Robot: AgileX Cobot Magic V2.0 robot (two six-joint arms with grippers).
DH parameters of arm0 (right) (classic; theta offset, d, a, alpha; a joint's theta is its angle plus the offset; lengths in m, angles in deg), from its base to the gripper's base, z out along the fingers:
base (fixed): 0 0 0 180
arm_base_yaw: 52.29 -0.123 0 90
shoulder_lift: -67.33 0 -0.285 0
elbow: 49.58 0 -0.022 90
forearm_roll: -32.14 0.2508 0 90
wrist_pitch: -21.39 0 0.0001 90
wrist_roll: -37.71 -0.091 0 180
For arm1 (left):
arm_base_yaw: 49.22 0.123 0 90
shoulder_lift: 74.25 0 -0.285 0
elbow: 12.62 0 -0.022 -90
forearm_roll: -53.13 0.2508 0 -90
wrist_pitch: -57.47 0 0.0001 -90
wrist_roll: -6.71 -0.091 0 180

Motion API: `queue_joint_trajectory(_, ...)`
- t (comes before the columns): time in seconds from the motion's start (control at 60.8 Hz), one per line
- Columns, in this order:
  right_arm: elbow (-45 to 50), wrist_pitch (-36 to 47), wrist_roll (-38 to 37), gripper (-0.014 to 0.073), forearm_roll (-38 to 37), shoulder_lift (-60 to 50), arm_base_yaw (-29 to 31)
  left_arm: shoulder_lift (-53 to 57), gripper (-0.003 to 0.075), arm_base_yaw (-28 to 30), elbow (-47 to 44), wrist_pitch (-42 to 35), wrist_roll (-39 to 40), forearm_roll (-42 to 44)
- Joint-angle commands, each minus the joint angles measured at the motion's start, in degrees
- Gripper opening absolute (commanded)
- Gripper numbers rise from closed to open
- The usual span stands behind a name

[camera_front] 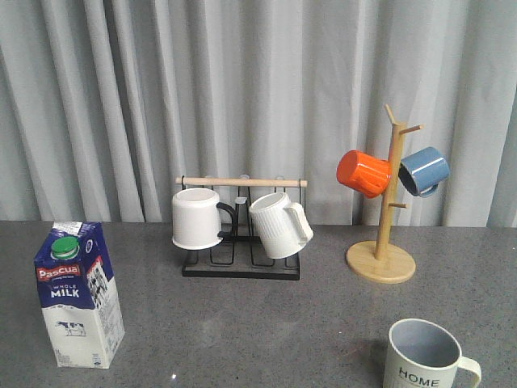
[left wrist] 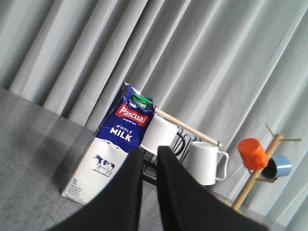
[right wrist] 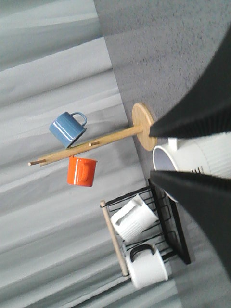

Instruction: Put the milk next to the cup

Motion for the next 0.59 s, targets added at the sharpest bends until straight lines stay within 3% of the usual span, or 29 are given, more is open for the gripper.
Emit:
queue_joint_trajectory(0.0, 0.38, 4.53, -2.42, 0.0338, 0.07, 1.51, 0.24, 0.13, 0.0185, -0.06, -1.08, -3.97, 5.13, -0.50)
queue_joint_trajectory(0.164, 0.38, 6.29, -2.43, 0.0521, 1.52, 1.51, 0.24, 0.13, 0.0340, -0.06, -1.08, -3.83, 11.49, -2.21)
queue_joint_trajectory(0.329, -0.33, 10.05, -2.37, 0.0533, 5.43, 1.51, 0.24, 0.13, 0.0377, -0.06, -0.67, -6.64, 15.28, -5.19)
queue_joint_trajectory(0.427, -6.57, 2.61, -2.03, 0.0524, 0.26, 2.17, 0.18, 0.13, 0.0377, -0.06, 3.72, -5.37, 15.18, 0.84)
queue_joint_trajectory(0.575, -24.13, -12.90, -1.93, 0.0522, -8.61, 8.28, 0.18, -3.78, 0.0377, -0.06, 18.26, 8.02, 15.18, 17.30)
